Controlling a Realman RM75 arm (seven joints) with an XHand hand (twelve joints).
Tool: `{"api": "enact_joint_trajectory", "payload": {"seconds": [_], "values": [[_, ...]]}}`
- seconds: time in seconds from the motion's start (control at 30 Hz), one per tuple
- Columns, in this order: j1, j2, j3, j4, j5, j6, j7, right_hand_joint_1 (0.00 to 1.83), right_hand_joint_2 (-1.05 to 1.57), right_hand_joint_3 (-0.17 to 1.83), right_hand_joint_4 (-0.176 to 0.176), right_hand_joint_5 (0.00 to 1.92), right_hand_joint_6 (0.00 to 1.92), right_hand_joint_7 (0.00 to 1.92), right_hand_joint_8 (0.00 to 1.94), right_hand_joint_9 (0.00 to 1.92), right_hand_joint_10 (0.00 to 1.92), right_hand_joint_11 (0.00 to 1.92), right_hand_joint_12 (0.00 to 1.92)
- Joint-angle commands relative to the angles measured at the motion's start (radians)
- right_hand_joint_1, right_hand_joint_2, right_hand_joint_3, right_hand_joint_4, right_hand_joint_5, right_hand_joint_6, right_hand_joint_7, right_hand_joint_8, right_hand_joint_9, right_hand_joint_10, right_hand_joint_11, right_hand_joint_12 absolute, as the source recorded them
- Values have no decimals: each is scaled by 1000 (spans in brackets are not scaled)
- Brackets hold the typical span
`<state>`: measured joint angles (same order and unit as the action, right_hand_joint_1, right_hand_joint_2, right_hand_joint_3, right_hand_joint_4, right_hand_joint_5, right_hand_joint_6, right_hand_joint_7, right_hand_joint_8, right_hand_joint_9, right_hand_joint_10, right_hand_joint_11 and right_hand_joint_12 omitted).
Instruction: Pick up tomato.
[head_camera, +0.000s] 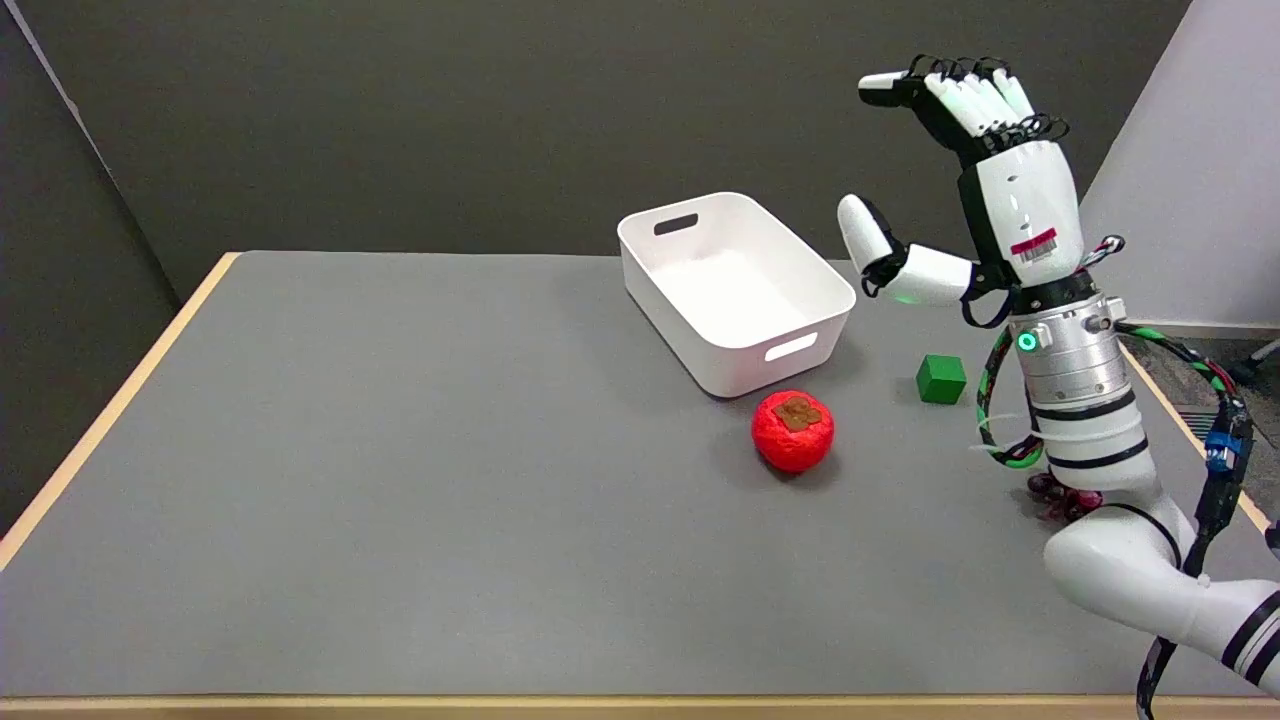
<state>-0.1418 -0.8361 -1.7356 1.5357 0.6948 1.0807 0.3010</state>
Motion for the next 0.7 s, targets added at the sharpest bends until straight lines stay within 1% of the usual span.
{"api": "enact_joint_trajectory", "payload": {"seconds": [0.03, 0.07, 0.1, 0.2, 0.23, 0.3, 0.37, 0.47, 0.6, 0.7], "values": [[-12, -27, -14, -54, 0, -11, 18, 450, 688, 888, 131, 347, 701, 457, 484, 322, 810, 161, 1291], [-6, -31, -17, -60, -4, -21, 18, 421, 665, 946, 132, 346, 698, 445, 509, 326, 793, 165, 1272], [2, -35, -20, -60, -6, -37, 18, 411, 658, 963, 132, 346, 695, 441, 515, 327, 787, 166, 1265], [6, -37, -10, -46, -13, -79, 18, 409, 659, 965, 130, 342, 689, 440, 513, 323, 785, 162, 1261], [3, -28, -3, -35, -21, -111, 18, 409, 660, 965, 129, 342, 688, 439, 512, 323, 785, 161, 1260], [-29, 10, 20, 15, -25, -225, 18, 421, 666, 949, 129, 343, 690, 445, 508, 325, 794, 163, 1270], [-75, 54, 45, 72, -25, -346, 18, 476, 693, 867, 127, 348, 698, 473, 486, 332, 834, 168, 1314], [-155, 88, 70, 115, -7, -393, 18, 484, 687, 869, 126, 347, 694, 475, 488, 332, 840, 171, 1320], [-271, 88, 164, 165, 13, -471, 5, 495, 676, 871, 121, 342, 674, 472, 483, 326, 847, 167, 1322], [-396, 78, 285, 232, 29, -576, -67, 507, 664, 874, 114, 334, 646, 466, 473, 316, 845, 156, 1319]]}}
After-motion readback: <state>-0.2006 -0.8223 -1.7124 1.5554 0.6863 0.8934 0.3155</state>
